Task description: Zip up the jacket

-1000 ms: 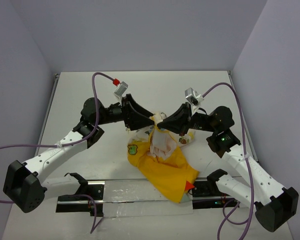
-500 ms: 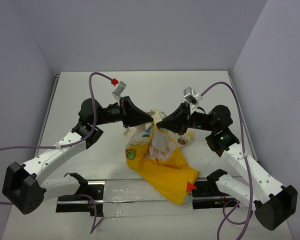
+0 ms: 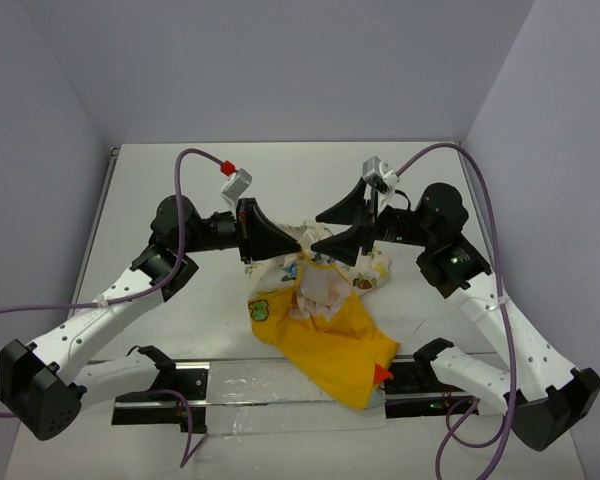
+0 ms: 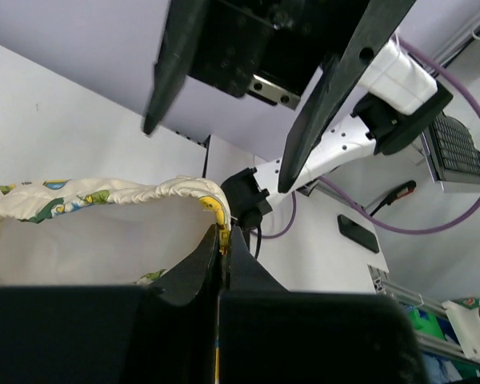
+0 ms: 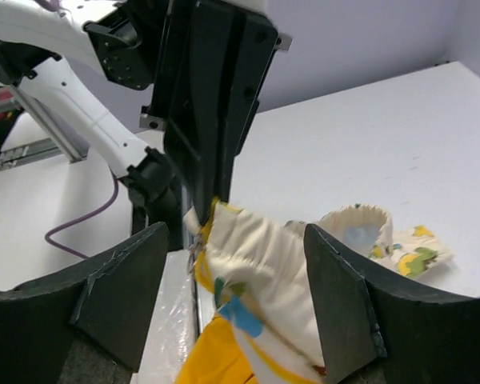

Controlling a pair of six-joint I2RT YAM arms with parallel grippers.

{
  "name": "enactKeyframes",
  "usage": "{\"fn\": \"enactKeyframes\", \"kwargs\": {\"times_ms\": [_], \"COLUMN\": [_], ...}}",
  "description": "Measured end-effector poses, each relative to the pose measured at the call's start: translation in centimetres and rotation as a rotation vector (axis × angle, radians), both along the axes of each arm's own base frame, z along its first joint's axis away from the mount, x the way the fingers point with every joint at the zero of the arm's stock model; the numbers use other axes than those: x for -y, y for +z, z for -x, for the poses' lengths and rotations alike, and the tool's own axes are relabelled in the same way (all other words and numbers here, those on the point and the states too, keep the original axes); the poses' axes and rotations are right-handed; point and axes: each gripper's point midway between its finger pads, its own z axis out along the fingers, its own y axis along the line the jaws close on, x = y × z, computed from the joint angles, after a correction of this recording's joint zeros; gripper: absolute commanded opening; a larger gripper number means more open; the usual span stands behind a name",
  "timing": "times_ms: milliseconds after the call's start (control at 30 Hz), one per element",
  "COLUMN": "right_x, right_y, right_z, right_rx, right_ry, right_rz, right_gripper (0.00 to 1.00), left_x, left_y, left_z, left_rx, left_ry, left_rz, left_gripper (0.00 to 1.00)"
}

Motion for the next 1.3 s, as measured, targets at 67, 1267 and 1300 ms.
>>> {"fn": "enactKeyframes", "kwargs": {"times_ms": [67, 1267, 1300], "right_x": [-0.2, -1.7, -1.7], "right_y": [0.5, -2.9, -3.0], "right_z": [-0.5, 1.1, 1.2], "right_rx": [0.016, -0.030, -0.031], "right_ry": [0.005, 0.202, 0.205], "right_rz": [0.018, 0.175, 0.176], "right_gripper": [0.78, 0.35, 0.32], "left_x": [0.0, 0.8, 0.8], "left_y": [-0.1, -0.7, -0.7], "left_z": [0.2, -0.1, -0.1], "left_rx": [0.005, 0.021, 0.020], "left_ry": [-0.017, -0.078, -0.077], "left_rz": [-0.011, -0.075, -0.075], "left_gripper": [0.00, 0.00, 0.00]}}
